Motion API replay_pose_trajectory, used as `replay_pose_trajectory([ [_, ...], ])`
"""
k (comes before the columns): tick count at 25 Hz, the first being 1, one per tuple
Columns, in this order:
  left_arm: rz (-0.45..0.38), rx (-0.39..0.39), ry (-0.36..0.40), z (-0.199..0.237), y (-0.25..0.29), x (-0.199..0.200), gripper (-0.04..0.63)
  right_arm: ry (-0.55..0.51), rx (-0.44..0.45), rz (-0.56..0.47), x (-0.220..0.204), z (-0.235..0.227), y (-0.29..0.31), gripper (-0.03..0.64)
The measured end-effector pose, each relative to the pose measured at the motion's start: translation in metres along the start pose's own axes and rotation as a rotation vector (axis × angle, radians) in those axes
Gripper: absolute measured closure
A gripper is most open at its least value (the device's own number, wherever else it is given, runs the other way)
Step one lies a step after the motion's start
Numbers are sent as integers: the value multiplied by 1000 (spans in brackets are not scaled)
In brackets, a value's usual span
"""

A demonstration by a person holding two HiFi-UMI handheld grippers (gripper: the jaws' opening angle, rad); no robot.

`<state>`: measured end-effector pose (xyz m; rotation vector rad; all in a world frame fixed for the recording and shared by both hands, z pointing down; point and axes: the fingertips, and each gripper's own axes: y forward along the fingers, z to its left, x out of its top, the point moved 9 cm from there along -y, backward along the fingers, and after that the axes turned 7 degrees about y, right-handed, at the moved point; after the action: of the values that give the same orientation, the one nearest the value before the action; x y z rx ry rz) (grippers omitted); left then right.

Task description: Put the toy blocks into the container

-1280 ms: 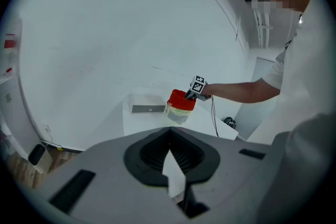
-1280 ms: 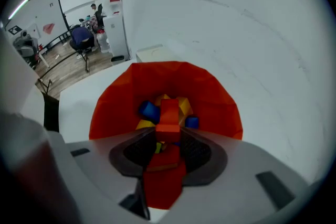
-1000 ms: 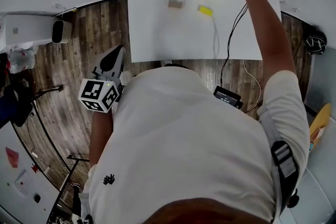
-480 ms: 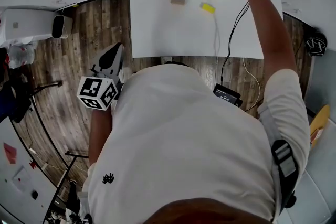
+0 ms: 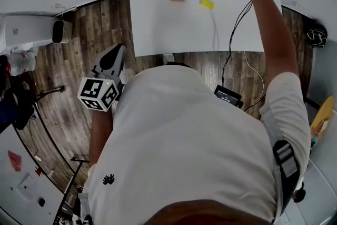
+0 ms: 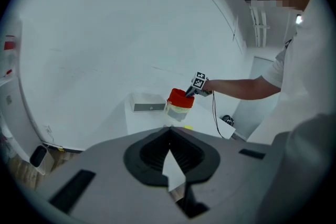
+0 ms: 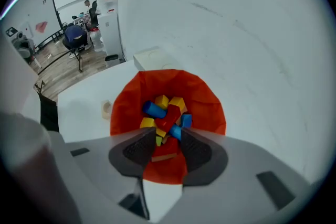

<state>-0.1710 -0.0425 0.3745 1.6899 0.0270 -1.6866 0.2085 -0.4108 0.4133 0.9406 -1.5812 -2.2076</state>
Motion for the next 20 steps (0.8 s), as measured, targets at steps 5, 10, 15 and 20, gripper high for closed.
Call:
replay_pose_trajectory([
  [5, -11, -45, 23, 2, -13, -4, 589, 27, -45, -111, -9, 21, -39, 477],
  [10, -14, -84, 37, 8, -28, -9, 589, 50, -78, -233, -28, 58, -76, 495],
  [15, -38, -118, 54, 11, -43, -14, 589, 60, -65, -330, -54, 115, -102, 502],
  [20, -35, -144, 53, 15, -64, -31, 589, 84, -16, -366, -77, 188, -116, 502],
])
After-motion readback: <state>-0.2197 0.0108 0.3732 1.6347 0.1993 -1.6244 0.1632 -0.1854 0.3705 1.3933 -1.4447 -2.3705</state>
